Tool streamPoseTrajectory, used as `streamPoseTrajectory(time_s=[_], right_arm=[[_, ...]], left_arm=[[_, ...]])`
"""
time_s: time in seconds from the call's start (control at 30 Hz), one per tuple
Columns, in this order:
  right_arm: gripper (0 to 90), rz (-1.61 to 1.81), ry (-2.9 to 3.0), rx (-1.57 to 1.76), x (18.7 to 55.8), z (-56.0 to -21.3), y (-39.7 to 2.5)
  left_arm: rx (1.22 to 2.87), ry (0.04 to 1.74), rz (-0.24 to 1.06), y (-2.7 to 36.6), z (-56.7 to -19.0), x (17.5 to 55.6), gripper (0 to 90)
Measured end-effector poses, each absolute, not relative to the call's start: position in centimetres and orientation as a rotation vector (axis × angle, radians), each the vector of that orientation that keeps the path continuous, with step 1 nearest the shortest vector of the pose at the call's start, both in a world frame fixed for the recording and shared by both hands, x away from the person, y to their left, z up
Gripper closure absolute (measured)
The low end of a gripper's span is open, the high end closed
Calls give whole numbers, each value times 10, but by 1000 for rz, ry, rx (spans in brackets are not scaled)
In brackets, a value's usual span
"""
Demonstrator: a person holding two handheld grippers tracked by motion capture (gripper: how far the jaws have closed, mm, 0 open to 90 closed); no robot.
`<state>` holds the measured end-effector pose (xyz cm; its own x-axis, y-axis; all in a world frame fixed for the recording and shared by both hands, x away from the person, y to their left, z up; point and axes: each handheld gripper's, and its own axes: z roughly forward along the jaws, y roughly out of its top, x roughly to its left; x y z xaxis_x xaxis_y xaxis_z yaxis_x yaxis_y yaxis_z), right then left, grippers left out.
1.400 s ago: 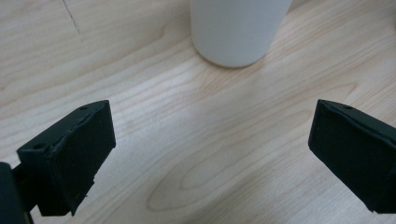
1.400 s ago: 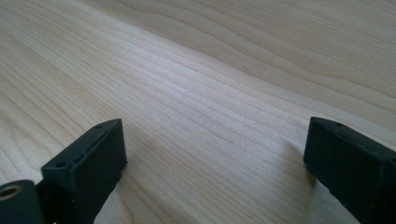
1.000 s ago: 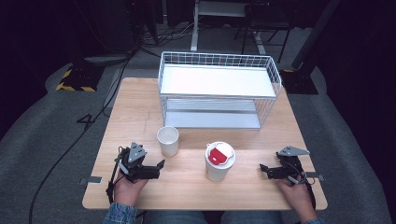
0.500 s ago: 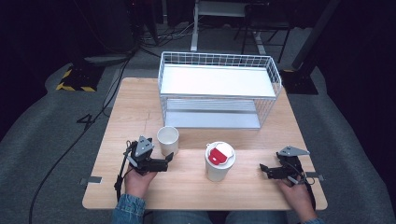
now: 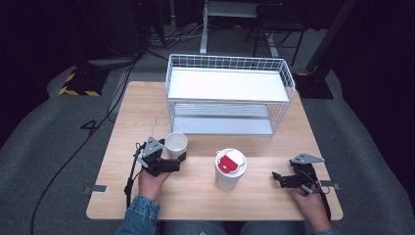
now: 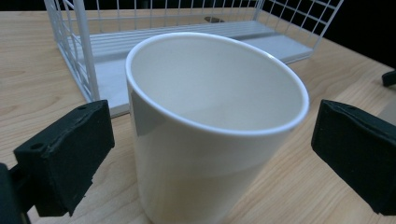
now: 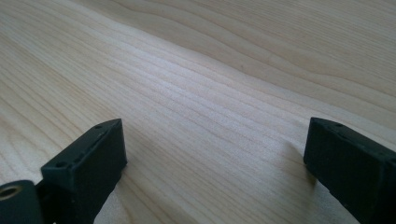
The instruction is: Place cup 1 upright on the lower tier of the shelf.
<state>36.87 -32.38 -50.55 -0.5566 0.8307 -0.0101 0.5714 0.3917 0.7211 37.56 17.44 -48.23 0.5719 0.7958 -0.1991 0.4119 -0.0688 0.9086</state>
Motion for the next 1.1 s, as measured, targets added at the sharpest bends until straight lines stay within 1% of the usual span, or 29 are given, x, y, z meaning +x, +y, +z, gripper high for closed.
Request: streamPoseTrajectory(time_s=[0.17, 0.27, 0.37, 0.4, 0.63, 0.7, 1.1], right_arm=[[59, 964, 2279, 1218, 368, -506, -324], [59, 964, 2279, 1219, 368, -506, -323], [59, 964, 2279, 1218, 368, -506, -324], [59, 964, 2281, 1217, 368, -505, -324], [59, 963, 2278, 1221, 368, -505, -323], [59, 963, 2278, 1221, 368, -505, -323], [59, 962, 2275, 1226, 368, -505, -323]], left_arm=[[1700, 1020, 452, 173, -486, 380, 21], [1728, 1016, 484, 169, -488, 382, 62], [1744, 1019, 500, 167, -490, 384, 78], [1754, 1022, 501, 166, -491, 385, 105], [1808, 999, 495, 163, -496, 387, 160], [1825, 991, 506, 162, -497, 387, 202], [1840, 981, 525, 161, -497, 386, 217]])
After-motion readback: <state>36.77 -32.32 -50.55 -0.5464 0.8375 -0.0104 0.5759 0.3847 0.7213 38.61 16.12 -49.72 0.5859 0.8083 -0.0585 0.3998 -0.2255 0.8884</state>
